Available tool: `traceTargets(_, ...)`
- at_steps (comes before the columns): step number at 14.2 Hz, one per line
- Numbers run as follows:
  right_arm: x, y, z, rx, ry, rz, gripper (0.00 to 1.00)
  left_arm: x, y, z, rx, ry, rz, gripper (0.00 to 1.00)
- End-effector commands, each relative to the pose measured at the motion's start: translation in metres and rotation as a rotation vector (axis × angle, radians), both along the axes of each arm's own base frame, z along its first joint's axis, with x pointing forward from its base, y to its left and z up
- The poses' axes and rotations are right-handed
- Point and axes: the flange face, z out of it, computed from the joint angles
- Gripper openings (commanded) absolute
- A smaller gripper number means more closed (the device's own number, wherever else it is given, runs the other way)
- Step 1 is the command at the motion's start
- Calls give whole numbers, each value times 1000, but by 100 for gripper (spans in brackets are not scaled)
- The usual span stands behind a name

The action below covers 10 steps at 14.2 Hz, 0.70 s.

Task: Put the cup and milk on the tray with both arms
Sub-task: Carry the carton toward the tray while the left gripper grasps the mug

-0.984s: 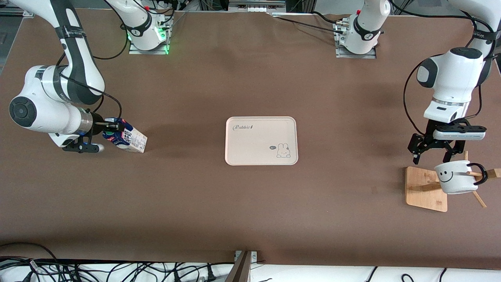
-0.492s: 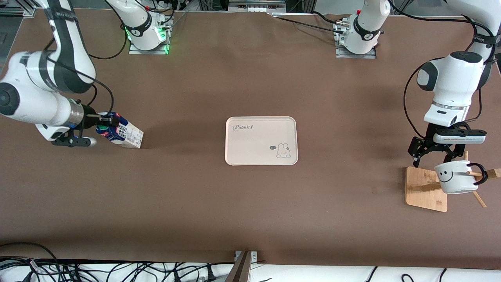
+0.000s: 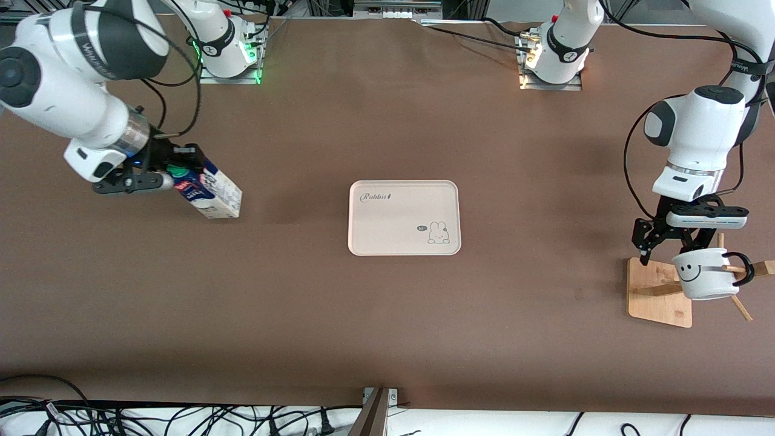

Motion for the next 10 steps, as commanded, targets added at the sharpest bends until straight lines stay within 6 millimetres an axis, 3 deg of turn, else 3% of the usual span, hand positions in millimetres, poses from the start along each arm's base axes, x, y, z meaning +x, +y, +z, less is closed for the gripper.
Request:
traceTargets(1,-6,51,9,43,-28,-62,50,5,11,1,40,-9,-21,37)
traceTargets(4,-19,119,6,65,-60,-126,50,4,16,1,58,-7,-31,32)
traceTargets(6,-30,166,-9,74,-73,-142,50,4,18,1,64,-6,-31,32)
traceTargets(7,-36,185,-18,78,-72,-114,50,4,18,1,64,-6,-31,32)
traceTargets(9,-45,204,-41,45,-51,-11,50,4,19,2,64,-7,-29,33)
traceTargets(10,-60,227,-48,39,-39,43,50,3,20,2,76,-6,-40,32)
